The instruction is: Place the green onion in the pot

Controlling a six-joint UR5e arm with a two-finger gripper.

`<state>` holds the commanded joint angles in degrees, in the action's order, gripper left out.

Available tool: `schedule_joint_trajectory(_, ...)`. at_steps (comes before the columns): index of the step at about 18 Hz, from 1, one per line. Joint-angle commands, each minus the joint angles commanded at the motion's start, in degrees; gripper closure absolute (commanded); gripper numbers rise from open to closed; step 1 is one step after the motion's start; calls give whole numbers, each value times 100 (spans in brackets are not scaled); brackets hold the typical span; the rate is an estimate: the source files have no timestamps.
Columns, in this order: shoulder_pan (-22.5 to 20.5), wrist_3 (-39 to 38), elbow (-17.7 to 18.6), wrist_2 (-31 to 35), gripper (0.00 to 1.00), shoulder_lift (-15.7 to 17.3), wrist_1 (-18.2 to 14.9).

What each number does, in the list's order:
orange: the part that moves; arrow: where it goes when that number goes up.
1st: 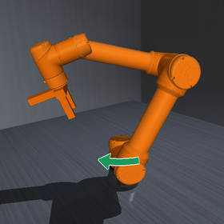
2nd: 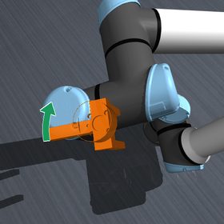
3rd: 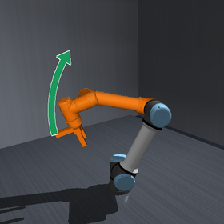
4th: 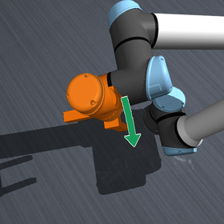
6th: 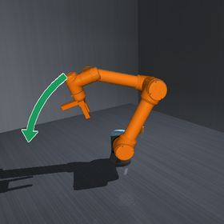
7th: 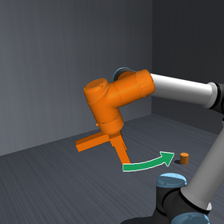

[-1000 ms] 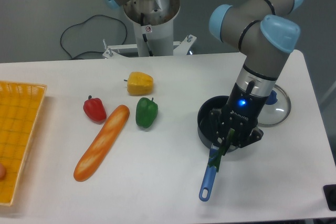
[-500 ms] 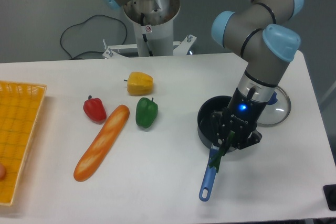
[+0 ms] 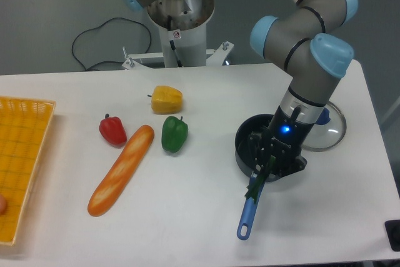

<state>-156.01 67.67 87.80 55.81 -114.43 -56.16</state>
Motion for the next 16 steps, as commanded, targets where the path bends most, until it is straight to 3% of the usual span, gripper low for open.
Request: schedule_joint_trajectory(16,-44,35,105,0,90,26,0)
